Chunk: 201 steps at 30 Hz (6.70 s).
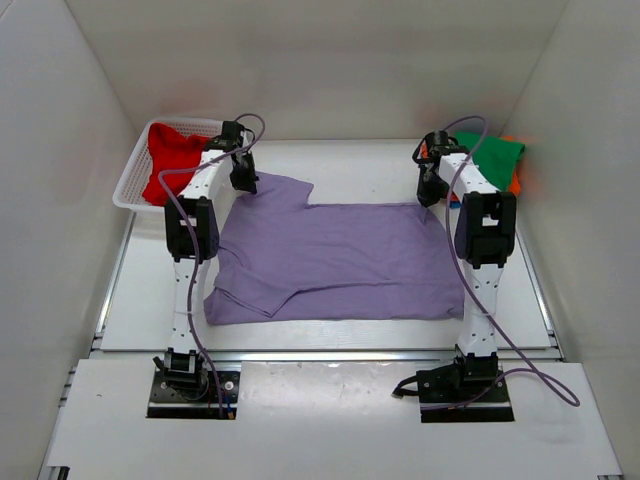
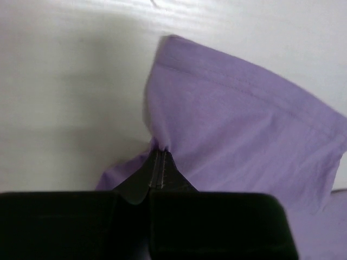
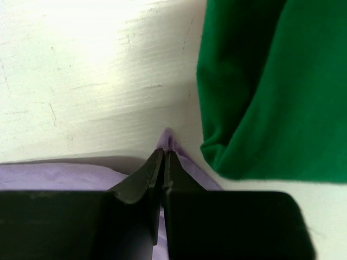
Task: Fold and stack the t-shirts
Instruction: Grap the side of the flattened tshirt furthest away from the robot with both arms, then fold the other side of the tshirt into a rectangle, then rotate the tshirt 90 degrees, then grab the bottom of the folded rectangular tshirt with both arms
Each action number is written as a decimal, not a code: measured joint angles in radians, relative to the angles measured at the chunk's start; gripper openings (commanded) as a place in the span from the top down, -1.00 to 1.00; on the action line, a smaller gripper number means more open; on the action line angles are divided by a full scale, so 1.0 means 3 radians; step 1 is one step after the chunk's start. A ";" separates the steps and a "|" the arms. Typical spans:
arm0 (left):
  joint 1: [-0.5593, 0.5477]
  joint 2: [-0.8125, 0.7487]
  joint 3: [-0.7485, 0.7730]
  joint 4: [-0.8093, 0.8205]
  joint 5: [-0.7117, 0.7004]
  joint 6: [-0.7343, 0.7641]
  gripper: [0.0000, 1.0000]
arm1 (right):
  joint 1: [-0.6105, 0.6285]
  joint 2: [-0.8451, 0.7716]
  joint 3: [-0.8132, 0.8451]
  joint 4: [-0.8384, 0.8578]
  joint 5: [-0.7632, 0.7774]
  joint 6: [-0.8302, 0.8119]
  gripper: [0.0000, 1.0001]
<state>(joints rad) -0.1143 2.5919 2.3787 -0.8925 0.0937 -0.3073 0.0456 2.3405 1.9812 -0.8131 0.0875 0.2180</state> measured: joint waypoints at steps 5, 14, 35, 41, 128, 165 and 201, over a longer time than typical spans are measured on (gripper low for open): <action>-0.0019 -0.0477 -0.0659 0.0062 0.0004 0.0037 1.00 | 0.0019 -0.0251 -0.0160 -0.0011 0.0008 0.0001 1.00; -0.0034 -0.1882 -0.2054 0.0425 0.0029 0.0086 1.00 | -0.0029 -0.1631 -0.1484 0.0486 -0.0069 0.0048 1.00; -0.0017 -0.4084 -0.4917 0.0847 0.0070 0.0141 1.00 | -0.0725 -0.2987 -0.3569 0.1317 -0.1073 0.0244 1.00; 0.0017 -0.4217 -0.5019 0.0868 0.0058 0.0163 1.00 | -0.0796 -0.3132 -0.3761 0.1368 -0.1133 0.0237 1.00; -0.0562 0.0718 0.0693 0.0870 0.1071 -0.1381 0.96 | 0.2368 -0.3033 -0.5310 0.3630 -0.0885 0.3625 1.00; -0.0727 -0.3258 -0.3507 0.1040 0.1022 -0.0615 0.16 | 0.0633 -0.4934 -0.5385 0.2341 -0.1631 0.1363 -0.06; -0.1727 -0.5976 -0.7193 0.1948 0.0510 -0.1825 0.36 | 0.2094 -0.4412 -0.5934 0.2693 -0.1803 0.2472 0.43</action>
<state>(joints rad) -0.6323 0.7990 0.2207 -0.3080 0.2466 -0.8547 0.6739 1.0168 0.2008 -0.0051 -0.4534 0.9596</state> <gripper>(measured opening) 0.365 0.316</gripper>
